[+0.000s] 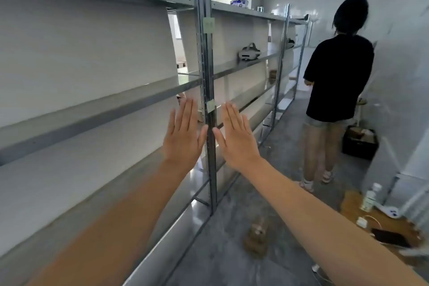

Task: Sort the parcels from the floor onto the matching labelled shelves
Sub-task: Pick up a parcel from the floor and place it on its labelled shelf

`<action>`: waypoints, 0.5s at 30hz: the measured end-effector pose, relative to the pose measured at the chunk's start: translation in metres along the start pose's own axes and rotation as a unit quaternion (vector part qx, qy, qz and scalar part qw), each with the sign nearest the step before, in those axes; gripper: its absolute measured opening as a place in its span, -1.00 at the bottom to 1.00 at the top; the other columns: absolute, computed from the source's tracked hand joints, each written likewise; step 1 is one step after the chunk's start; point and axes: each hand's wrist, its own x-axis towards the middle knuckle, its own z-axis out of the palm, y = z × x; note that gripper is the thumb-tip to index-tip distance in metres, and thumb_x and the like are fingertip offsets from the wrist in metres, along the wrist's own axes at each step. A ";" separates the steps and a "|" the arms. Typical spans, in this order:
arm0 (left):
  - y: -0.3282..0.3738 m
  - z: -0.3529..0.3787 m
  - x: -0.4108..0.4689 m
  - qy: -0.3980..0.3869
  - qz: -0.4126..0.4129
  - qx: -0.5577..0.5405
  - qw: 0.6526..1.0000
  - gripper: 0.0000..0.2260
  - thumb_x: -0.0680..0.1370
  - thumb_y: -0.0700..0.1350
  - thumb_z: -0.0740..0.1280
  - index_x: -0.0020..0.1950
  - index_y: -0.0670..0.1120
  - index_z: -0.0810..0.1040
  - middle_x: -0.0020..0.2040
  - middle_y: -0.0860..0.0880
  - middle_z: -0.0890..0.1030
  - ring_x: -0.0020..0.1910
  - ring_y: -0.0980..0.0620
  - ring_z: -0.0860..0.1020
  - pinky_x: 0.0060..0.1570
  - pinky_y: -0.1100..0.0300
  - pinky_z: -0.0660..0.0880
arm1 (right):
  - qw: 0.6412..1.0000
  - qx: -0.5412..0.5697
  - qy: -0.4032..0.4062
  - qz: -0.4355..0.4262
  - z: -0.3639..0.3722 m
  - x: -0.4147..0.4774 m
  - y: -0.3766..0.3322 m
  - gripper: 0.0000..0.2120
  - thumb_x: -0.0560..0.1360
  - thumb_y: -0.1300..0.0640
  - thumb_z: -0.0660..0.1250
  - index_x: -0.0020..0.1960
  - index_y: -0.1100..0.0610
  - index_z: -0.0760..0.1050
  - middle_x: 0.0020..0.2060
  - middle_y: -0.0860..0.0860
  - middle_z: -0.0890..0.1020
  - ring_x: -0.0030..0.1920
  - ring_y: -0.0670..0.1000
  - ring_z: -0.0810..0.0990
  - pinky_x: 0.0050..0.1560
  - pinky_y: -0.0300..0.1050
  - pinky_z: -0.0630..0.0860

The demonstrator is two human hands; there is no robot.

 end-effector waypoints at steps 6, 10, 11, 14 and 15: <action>0.058 0.048 0.019 -0.020 0.031 -0.076 0.996 -0.41 0.71 0.12 -0.03 0.63 -0.23 0.12 0.64 -0.17 0.16 0.64 -0.07 0.08 0.62 -0.05 0.02 | 0.998 -0.037 -0.010 0.044 -0.005 -0.001 0.065 -0.38 0.68 -0.11 -0.09 0.62 0.17 -0.14 0.63 0.05 -0.09 0.62 -0.02 -0.17 0.61 0.02 -0.17; 0.080 0.082 0.031 -0.048 0.048 -0.104 0.992 -0.40 0.71 0.12 -0.02 0.64 -0.22 0.04 0.67 -0.16 0.07 0.65 -0.07 0.01 0.62 -0.07 0.01 | 0.994 -0.078 -0.005 0.070 0.004 0.005 0.098 -0.38 0.69 -0.10 -0.08 0.62 0.19 -0.12 0.63 0.06 -0.08 0.61 -0.02 -0.16 0.61 0.00 -0.19; 0.084 0.090 0.034 -0.057 0.054 -0.117 0.990 -0.40 0.71 0.12 -0.01 0.64 -0.22 0.03 0.67 -0.16 0.07 0.65 -0.07 0.01 0.62 -0.08 0.02 | 0.994 -0.082 -0.005 0.076 0.009 0.007 0.105 -0.38 0.68 -0.10 -0.08 0.62 0.20 -0.11 0.63 0.07 -0.07 0.61 -0.01 -0.15 0.61 0.01 -0.18; 0.090 0.119 0.044 -0.070 0.067 -0.149 0.984 -0.39 0.71 0.12 0.01 0.65 -0.21 0.01 0.67 -0.15 0.05 0.65 -0.05 0.00 0.62 -0.09 0.02 | 0.991 -0.095 -0.013 0.095 0.027 0.013 0.121 -0.37 0.68 -0.11 -0.09 0.62 0.20 -0.11 0.63 0.07 -0.06 0.61 -0.01 -0.15 0.60 -0.01 -0.20; 0.090 0.130 0.048 -0.076 0.070 -0.158 0.982 -0.39 0.71 0.13 0.00 0.65 -0.20 0.00 0.67 -0.14 0.03 0.66 -0.04 -0.02 0.62 -0.08 -0.01 | 0.989 -0.102 -0.019 0.102 0.034 0.017 0.127 -0.38 0.69 -0.11 -0.08 0.62 0.19 -0.13 0.63 0.06 -0.07 0.61 -0.01 -0.16 0.60 -0.03 -0.23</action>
